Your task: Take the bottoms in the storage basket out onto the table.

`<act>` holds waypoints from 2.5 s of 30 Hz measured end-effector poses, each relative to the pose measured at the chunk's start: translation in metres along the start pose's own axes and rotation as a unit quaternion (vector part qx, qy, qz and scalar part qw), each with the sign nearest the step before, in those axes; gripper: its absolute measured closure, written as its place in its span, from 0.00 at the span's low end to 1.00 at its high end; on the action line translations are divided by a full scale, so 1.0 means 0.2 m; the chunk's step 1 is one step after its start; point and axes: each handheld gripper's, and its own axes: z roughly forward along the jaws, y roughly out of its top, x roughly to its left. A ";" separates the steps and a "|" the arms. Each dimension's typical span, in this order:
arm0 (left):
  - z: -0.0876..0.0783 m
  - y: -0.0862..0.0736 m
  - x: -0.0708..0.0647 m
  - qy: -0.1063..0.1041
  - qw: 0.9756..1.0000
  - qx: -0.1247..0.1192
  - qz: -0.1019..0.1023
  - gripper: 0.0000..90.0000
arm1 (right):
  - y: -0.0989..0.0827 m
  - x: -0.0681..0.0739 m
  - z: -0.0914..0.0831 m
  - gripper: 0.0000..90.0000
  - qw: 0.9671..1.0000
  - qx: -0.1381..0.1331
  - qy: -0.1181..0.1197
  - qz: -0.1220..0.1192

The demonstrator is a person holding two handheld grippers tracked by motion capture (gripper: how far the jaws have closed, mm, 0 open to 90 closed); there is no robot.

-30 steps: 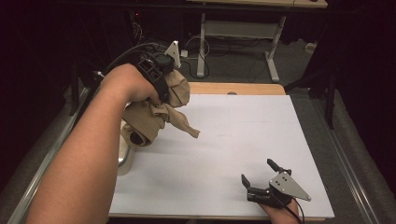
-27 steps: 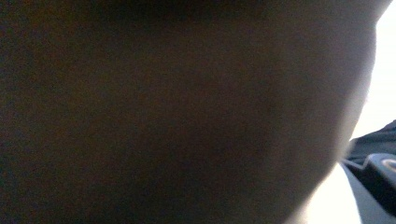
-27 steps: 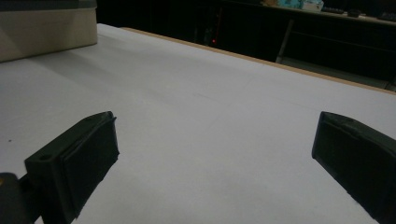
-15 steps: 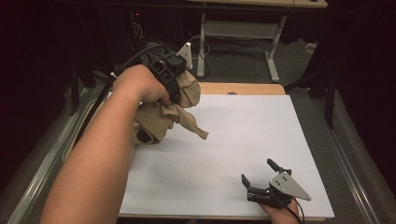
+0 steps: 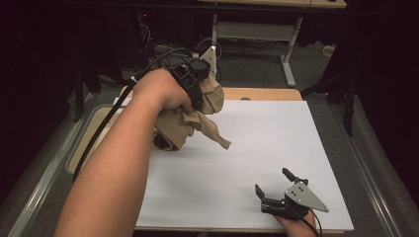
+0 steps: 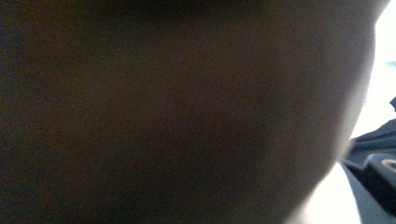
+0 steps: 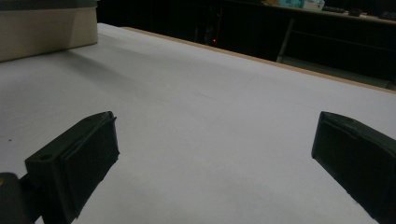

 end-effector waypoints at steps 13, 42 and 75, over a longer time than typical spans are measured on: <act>0.01 0.09 -0.08 -0.005 1.000 -0.005 0.026 0.69 | 0.00 0.00 0.00 0.02 1.000 0.000 0.000 0.001; 0.00 0.14 -0.12 -0.037 0.997 -0.049 0.050 0.68 | 0.00 0.01 0.01 0.02 1.000 0.001 -0.002 -0.002; 0.55 0.09 0.13 -0.014 0.998 -0.058 0.035 0.67 | 0.00 0.01 0.03 0.02 1.000 0.001 0.006 -0.002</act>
